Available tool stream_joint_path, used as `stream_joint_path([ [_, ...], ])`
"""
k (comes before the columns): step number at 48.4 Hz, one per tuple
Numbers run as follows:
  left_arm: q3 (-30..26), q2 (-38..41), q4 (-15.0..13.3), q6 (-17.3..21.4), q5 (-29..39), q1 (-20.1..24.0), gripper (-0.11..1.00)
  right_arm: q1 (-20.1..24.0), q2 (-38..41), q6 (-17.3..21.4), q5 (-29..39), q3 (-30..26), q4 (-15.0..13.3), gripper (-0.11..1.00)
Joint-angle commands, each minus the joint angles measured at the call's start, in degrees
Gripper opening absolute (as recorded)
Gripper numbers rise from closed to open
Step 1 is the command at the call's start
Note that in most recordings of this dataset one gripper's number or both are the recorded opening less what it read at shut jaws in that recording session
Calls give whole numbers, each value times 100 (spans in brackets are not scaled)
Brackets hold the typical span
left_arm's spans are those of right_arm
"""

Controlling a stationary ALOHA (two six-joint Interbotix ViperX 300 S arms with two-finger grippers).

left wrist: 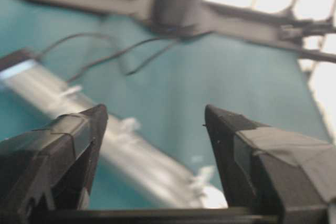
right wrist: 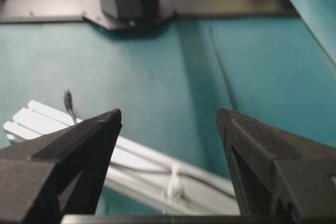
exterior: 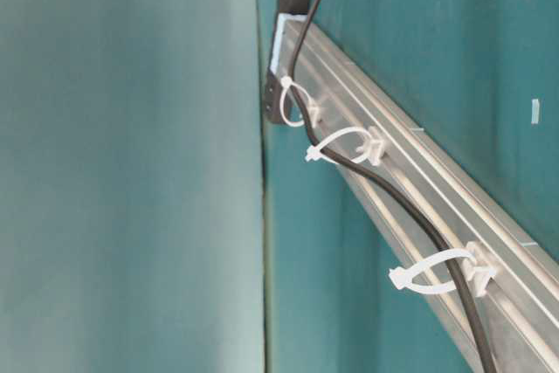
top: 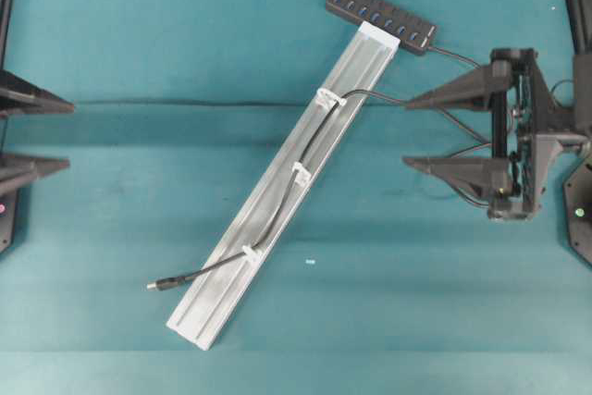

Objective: Pass the USB cable through three rings with both arms.

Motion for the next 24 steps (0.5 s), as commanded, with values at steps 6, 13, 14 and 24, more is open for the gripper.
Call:
stream_joint_path([
  [6, -44, 167, 9, 62, -79, 378, 72, 9, -220, 149, -114, 176, 9, 81],
  [13, -141, 167, 9, 114, -483, 193, 68, 9, -475, 105, -246, 193, -18, 81],
  [14, -158, 167, 9, 149, -563, 149, 67, 9, -501, 105, -237, 193, -26, 81],
  [24, -202, 97, 9, 650, -773, -431, 61, 44, -756, 132, 53, 272, -44, 81],
])
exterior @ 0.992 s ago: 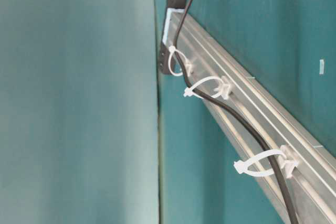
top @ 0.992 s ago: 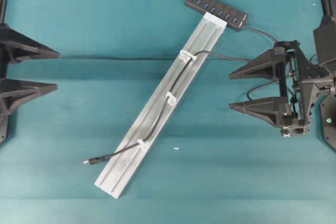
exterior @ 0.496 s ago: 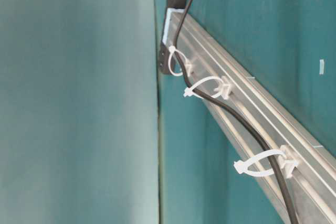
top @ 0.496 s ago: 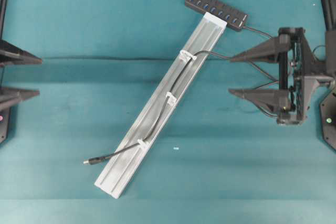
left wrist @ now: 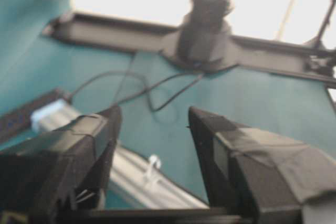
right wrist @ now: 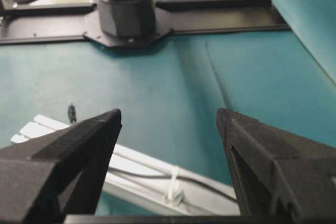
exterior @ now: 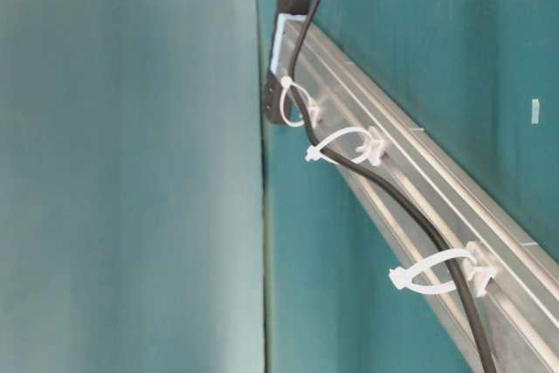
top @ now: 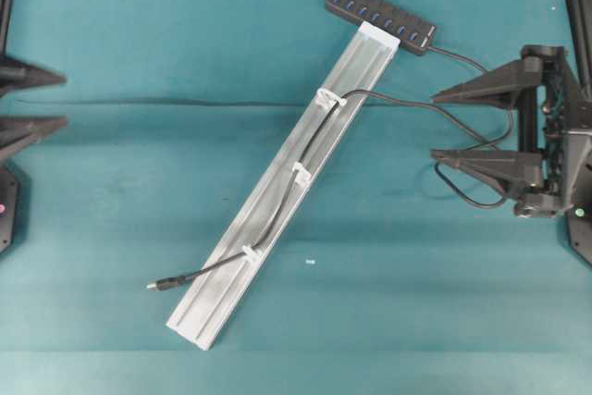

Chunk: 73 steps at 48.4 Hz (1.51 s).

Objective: Pass the USB cable through three rings with both arms.

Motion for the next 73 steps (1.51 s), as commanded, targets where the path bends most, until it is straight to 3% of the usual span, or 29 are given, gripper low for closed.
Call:
stream_joint_path([
  [1, -149, 26, 9, 149, -88, -237, 60, 62, -70, 44, 105, 9, -18, 81],
  [15, -185, -9, 9, 229, -97, -1046, 58, 88, -343, 88, 229, 202, 0, 81],
  [40, -202, -44, 9, 272, -44, -1028, 58, 35, -870, 105, 510, 299, 0, 81],
  [54, -246, -185, 9, 132, 105, -369, 59, -211, -1090, 105, 202, 325, 0, 82],
  [73, -237, -193, 9, 105, 255, -360, 59, -220, -1134, 114, 193, 360, 9, 81],
])
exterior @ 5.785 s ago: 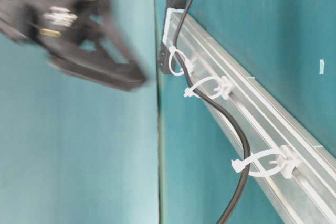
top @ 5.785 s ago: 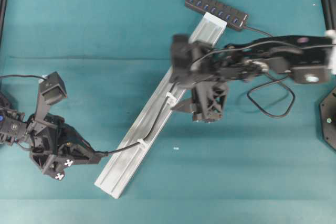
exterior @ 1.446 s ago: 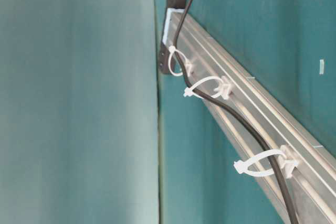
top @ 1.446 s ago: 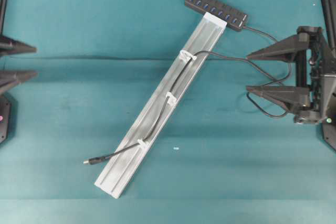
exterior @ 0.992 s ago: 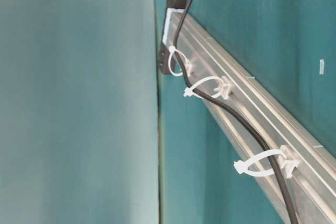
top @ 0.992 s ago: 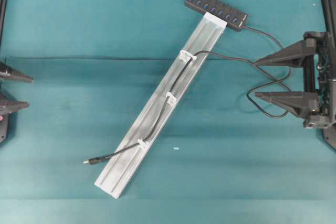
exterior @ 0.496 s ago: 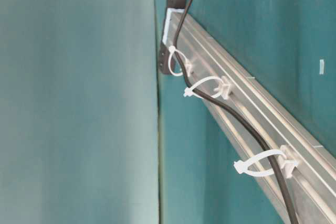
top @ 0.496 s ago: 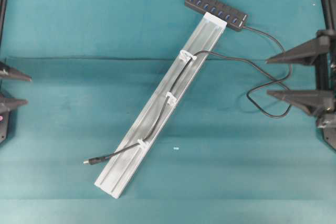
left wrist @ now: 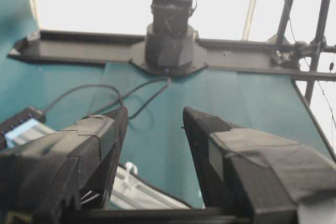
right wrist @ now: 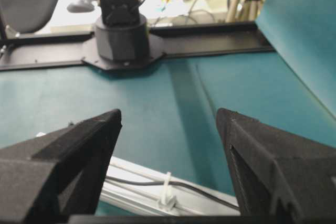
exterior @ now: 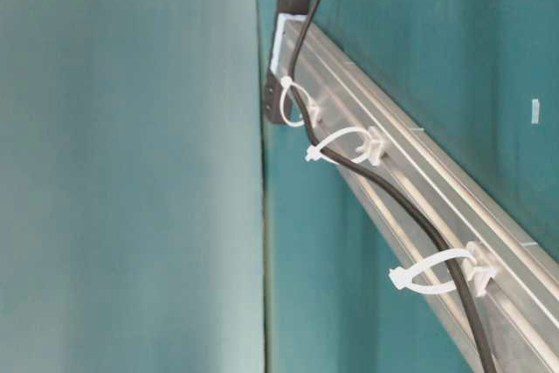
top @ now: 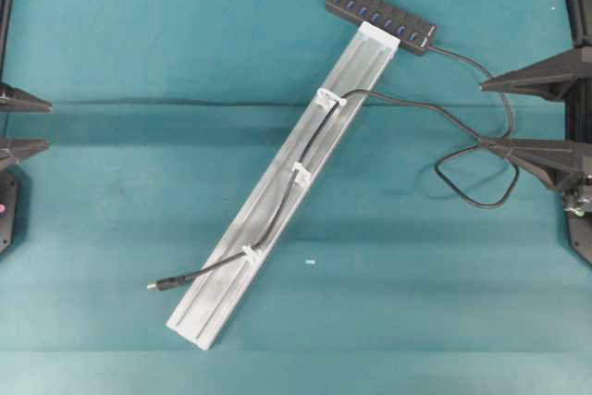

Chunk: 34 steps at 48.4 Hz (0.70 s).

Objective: Pass the USB cable through three rings with both arms.

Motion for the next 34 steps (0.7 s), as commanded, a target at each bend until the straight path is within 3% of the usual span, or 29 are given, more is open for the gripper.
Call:
stream_joint_path([
  [1, -149, 26, 26, 0, 9, 9, 59, -18, 18, 62, -70, -9, 9, 81],
  [25, -114, 0, 26, 9, 448, 18, 59, -26, 26, 70, -202, 35, 18, 81],
  [34, -123, -9, 26, -9, 501, 18, 59, 35, -18, 431, 53, 35, 97, 81],
])
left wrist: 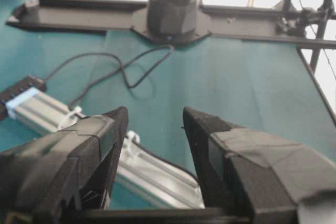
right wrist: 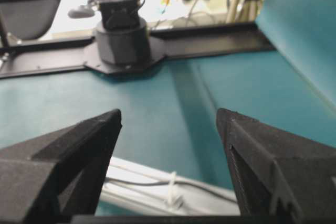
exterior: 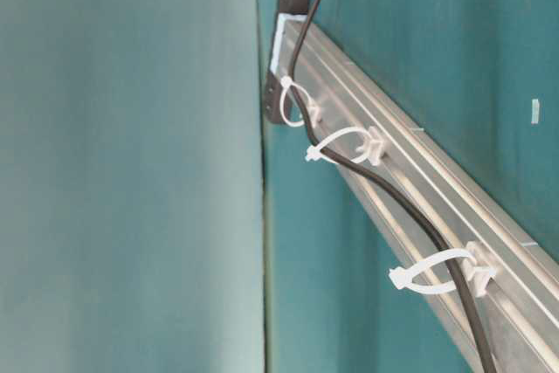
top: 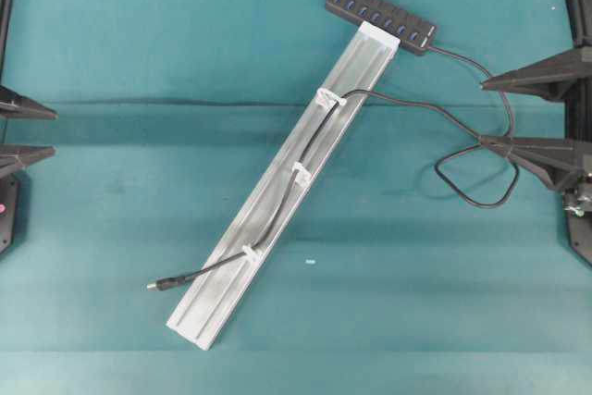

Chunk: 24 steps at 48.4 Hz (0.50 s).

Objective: Pass the USB cable through three rings with both arms.

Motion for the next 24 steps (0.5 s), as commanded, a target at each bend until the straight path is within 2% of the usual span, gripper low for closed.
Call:
stream_joint_path([
  [1, -123, 18, 9, 0, -26, 0, 59, 26, 0, 176, 114, -9, 18, 81],
  [24, -79, 0, 9, 0, -18, 9, 59, 26, 18, 264, 211, 44, 9, 81],
])
